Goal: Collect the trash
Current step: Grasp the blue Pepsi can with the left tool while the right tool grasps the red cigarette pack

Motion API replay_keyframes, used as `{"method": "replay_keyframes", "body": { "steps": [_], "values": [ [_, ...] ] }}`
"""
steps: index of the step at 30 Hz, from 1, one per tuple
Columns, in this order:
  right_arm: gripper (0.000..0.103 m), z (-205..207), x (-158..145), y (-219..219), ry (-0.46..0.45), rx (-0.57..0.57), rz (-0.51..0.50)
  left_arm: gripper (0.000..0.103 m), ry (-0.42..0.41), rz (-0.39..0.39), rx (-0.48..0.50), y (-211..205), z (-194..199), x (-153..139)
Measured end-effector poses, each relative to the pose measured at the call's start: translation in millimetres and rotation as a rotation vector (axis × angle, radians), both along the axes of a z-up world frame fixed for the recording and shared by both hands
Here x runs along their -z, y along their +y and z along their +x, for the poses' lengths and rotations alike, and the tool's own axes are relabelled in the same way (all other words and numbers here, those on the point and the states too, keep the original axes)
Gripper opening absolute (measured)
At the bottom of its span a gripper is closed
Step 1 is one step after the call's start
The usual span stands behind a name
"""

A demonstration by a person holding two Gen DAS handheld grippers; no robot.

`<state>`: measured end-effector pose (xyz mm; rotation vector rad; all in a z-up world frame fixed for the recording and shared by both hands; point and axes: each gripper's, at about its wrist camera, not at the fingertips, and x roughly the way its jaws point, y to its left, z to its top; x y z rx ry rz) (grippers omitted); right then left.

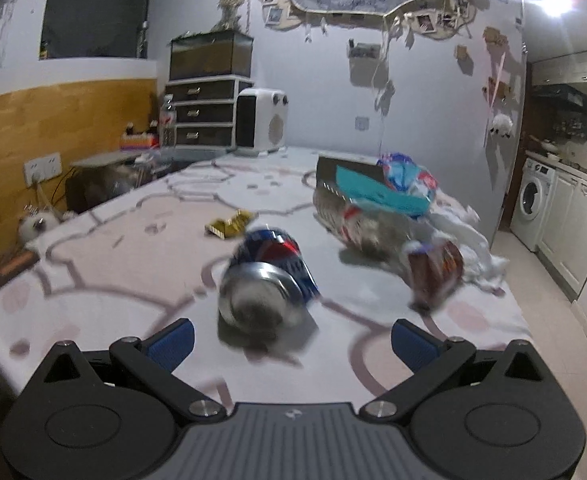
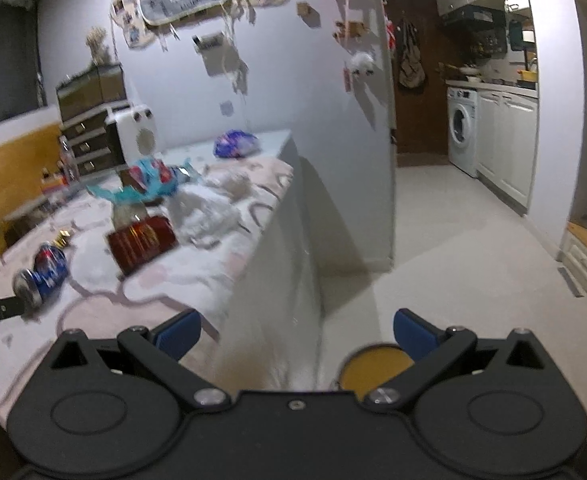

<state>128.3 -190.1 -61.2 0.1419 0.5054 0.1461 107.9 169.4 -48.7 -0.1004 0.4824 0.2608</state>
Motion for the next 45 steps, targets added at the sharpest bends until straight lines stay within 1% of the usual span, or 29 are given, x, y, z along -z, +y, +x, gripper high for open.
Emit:
{"method": "replay_keyframes", "body": {
  "steps": [3,5,8,11,13,16,18,21,23,27,31,35,37,39,40,41,43,45],
  "values": [
    [0.103,10.7,-0.7,10.0,-0.018,-0.028,0.009,0.103,0.029,-0.009,0.074,25.8,16.8,-2.8],
    [0.103,15.2,-1.6,14.1,-0.054,-0.057,0.025,0.103,0.050,-0.003,0.114,42.2,26.2,-3.8],
    [0.103,25.1,-2.9,21.9,-0.107,-0.048,0.025,0.103,0.091,-0.006,0.179,63.9,41.3,1.0],
    [0.103,42.6,-5.7,29.7,-0.113,-0.048,0.052,0.103,0.128,-0.052,0.251,84.1,56.8,12.2],
    [0.103,56.9,-8.3,36.3,-0.099,-0.084,0.074,0.103,0.150,-0.095,0.289,94.5,67.5,21.0],
    [0.103,76.7,-13.2,47.8,-0.094,-0.145,0.075,0.103,0.191,-0.146,0.330,102.0,78.7,32.7],
    [0.103,87.7,-15.2,55.4,-0.093,-0.165,0.067,0.103,0.205,-0.173,0.372,100.7,81.9,36.0],
    [0.103,103.6,-18.8,68.3,-0.089,-0.180,0.042,0.103,0.205,-0.185,0.430,91.1,84.0,36.9],
    [0.103,114.1,-19.7,76.3,-0.063,-0.194,0.047,0.103,0.205,-0.199,0.475,81.1,85.6,36.5],
    [0.103,130.5,-16.8,90.9,0.018,-0.212,0.104,0.103,0.201,-0.227,0.573,56.5,90.4,37.8],
    [0.103,145.3,-14.1,109.1,0.093,-0.226,0.153,0.103,0.197,-0.233,0.651,31.4,96.7,39.8],
    [0.103,158.0,-11.7,122.9,0.140,-0.220,0.192,0.103,0.213,-0.258,0.715,20.0,98.1,38.0],
    [0.103,163.8,-9.5,127.4,0.164,-0.212,0.208,0.103,0.226,-0.252,0.743,17.0,95.1,34.4],
    [0.103,171.7,-5.9,130.5,0.196,-0.208,0.247,0.103,0.234,-0.234,0.757,16.8,89.7,29.3],
    [0.101,175.5,-3.8,131.5,0.215,-0.205,0.270,0.103,0.236,-0.225,0.753,18.0,86.6,26.5],
    [0.097,178.9,-1.4,131.8,0.233,-0.199,0.290,0.103,0.234,-0.217,0.747,20.0,82.8,23.4],
    [0.095,186.9,3.6,131.9,0.281,-0.187,0.356,0.103,0.215,-0.202,0.733,23.4,75.4,14.1],
    [0.094,193.9,10.4,131.0,0.333,-0.170,0.444,0.103,0.180,-0.166,0.700,26.2,69.4,3.9]
  ]
}}
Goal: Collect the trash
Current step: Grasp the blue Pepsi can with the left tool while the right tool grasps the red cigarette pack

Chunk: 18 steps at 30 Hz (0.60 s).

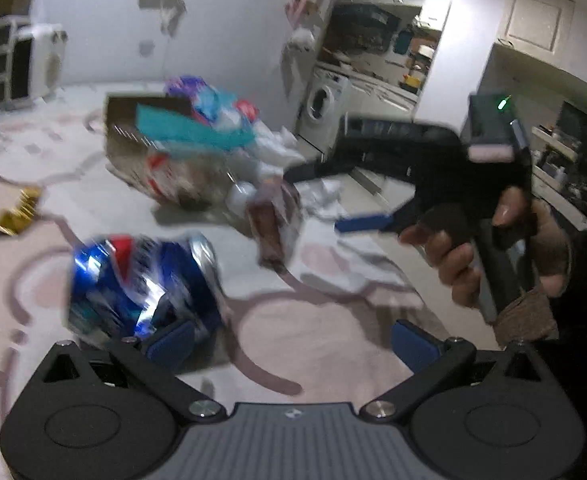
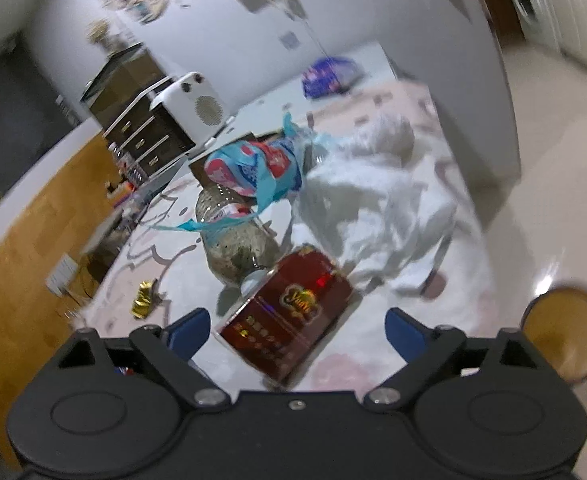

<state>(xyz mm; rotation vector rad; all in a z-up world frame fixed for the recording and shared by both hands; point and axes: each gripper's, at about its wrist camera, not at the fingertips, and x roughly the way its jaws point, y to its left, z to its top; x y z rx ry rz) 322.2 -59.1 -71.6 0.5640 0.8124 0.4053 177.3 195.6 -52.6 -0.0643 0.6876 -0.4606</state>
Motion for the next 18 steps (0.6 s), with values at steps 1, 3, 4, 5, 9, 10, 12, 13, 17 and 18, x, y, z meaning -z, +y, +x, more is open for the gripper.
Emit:
{"method": "replay_keyframes", "body": {
  "steps": [1,3,4,5,9,10,12,13,17,18],
  "values": [
    [0.091,3.1,3.6,0.8,0.026,0.005,0.034,0.103,-0.026,0.021,-0.025,1.2,-2.0,-4.9],
    [0.089,9.2,10.1,3.2,0.080,0.026,0.083,0.103,-0.077,0.090,-0.105,1.0,-0.3,-13.6],
    [0.088,11.7,13.2,4.9,0.100,0.042,0.099,0.103,-0.097,0.119,-0.153,1.6,2.8,-16.3],
    [0.087,14.1,15.9,6.3,0.119,0.057,0.111,0.103,-0.106,0.134,-0.197,2.9,6.9,-17.5],
    [0.085,20.3,21.9,10.1,0.162,0.132,0.158,0.103,-0.092,0.158,-0.339,8.4,28.6,-14.0],
    [0.085,21.3,21.3,12.5,0.169,0.149,0.158,0.103,-0.085,0.166,-0.349,8.2,32.7,-12.5],
    [0.085,23.9,18.7,18.6,0.171,0.156,0.134,0.103,-0.066,0.181,-0.344,5.8,42.3,-7.7],
    [0.085,25.2,18.0,22.5,0.162,0.154,0.111,0.103,-0.056,0.191,-0.340,4.4,46.9,-4.8],
    [0.084,28.5,11.8,38.3,0.135,0.134,0.014,0.103,-0.038,0.226,-0.355,5.4,53.8,4.7],
    [0.084,28.5,11.4,39.7,0.129,0.126,-0.006,0.103,-0.036,0.229,-0.361,5.7,54.7,5.7]
  ]
}}
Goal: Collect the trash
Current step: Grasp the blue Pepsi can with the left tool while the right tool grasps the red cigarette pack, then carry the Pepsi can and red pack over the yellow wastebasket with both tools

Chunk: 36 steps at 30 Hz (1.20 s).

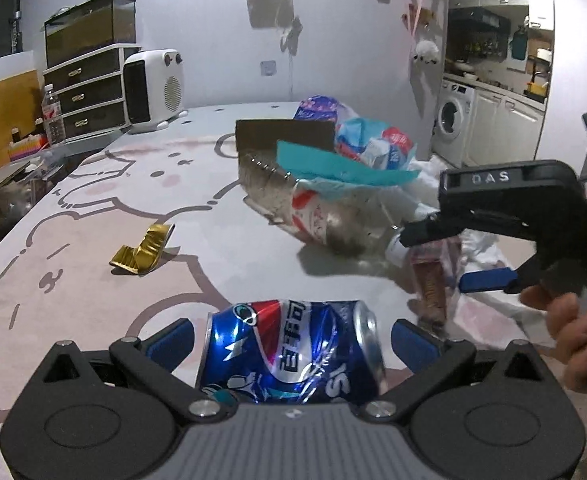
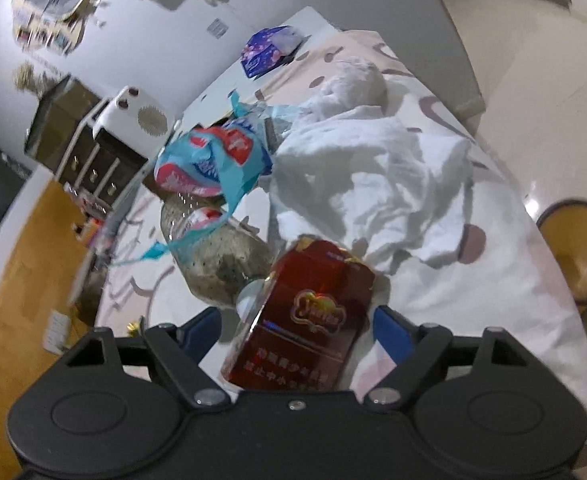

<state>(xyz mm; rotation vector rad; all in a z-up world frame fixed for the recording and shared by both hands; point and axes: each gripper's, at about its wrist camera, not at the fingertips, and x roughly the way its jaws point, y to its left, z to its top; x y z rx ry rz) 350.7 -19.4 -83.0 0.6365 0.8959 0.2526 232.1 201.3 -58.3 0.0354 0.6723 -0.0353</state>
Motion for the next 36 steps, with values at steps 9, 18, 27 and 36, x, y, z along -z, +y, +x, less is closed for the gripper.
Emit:
{"method": "replay_keyframes", "body": {
  "steps": [9,18,27,36],
  "values": [
    [0.062,-7.7,-7.6,-5.1,-0.034,-0.180,-0.041,0.087,-0.022,-0.008,-0.029,-3.5,-11.6,-2.4],
    [0.052,-47.3,-43.4,-27.3,-0.128,-0.400,-0.252,0.087,-0.040,-0.048,-0.030,-10.3,-29.4,-5.5],
    [0.048,-90.9,-45.6,-27.5,-0.246,-0.566,-0.446,0.087,-0.059,-0.079,-0.045,-24.1,-54.9,-5.6],
    [0.088,-93.0,-22.3,-40.0,-0.257,-0.387,-0.247,0.087,-0.081,-0.105,-0.111,-30.7,-81.2,-5.3]
  ]
}}
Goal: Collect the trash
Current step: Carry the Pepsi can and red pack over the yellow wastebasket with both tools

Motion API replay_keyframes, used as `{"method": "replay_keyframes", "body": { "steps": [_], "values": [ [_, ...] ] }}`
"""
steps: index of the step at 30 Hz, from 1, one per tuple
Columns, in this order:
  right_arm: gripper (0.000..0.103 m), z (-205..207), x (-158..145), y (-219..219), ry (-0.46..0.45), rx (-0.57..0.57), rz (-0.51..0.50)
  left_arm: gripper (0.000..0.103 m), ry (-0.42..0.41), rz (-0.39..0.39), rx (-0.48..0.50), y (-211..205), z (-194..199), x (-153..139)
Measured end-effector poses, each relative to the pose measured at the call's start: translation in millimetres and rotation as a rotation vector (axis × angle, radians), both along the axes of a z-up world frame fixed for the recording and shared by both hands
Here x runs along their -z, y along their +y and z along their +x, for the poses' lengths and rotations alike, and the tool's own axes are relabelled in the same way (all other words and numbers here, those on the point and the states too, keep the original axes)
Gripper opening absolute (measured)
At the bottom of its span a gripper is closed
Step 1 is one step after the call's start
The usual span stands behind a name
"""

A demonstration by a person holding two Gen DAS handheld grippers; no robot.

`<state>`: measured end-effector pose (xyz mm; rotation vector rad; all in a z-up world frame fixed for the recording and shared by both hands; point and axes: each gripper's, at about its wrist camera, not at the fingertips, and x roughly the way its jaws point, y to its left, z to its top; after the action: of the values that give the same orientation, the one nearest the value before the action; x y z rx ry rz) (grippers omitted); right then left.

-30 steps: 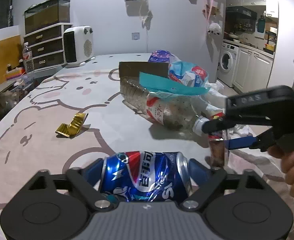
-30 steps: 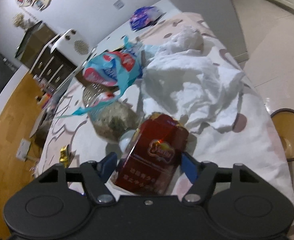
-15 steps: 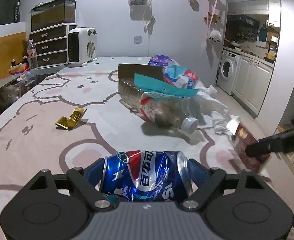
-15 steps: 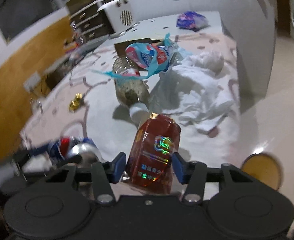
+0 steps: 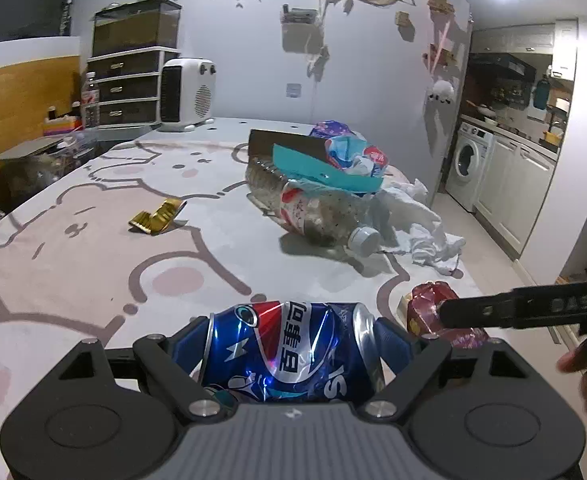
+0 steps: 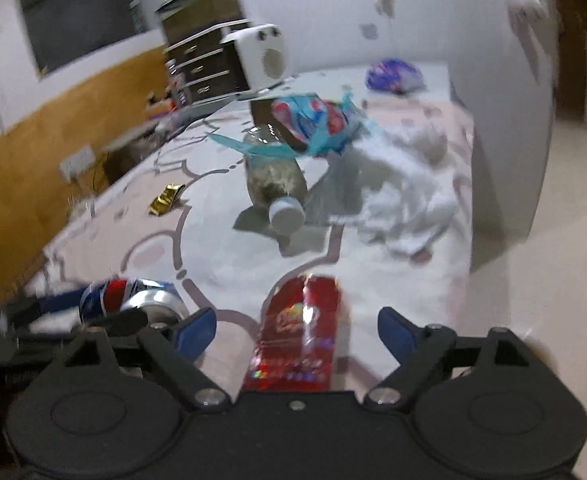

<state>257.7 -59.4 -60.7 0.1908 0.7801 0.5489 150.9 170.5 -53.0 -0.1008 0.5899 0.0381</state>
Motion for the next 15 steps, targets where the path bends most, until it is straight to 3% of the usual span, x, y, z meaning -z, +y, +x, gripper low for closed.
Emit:
{"method": "replay_keyframes", "body": {
  "steps": [6,10,15],
  "values": [
    [0.085,-10.4,17.4,17.6,-0.020,0.040,-0.030,0.087,0.005,-0.013,-0.054,-1.8,-7.2,0.4],
    [0.057,-18.0,24.3,24.2,-0.054,0.049,-0.106,0.087,0.004,-0.012,-0.085,-4.4,-12.5,0.9],
    [0.055,-30.8,19.2,12.5,-0.083,0.027,-0.099,0.087,-0.002,-0.028,-0.123,-6.4,-21.4,-0.2]
  ]
}}
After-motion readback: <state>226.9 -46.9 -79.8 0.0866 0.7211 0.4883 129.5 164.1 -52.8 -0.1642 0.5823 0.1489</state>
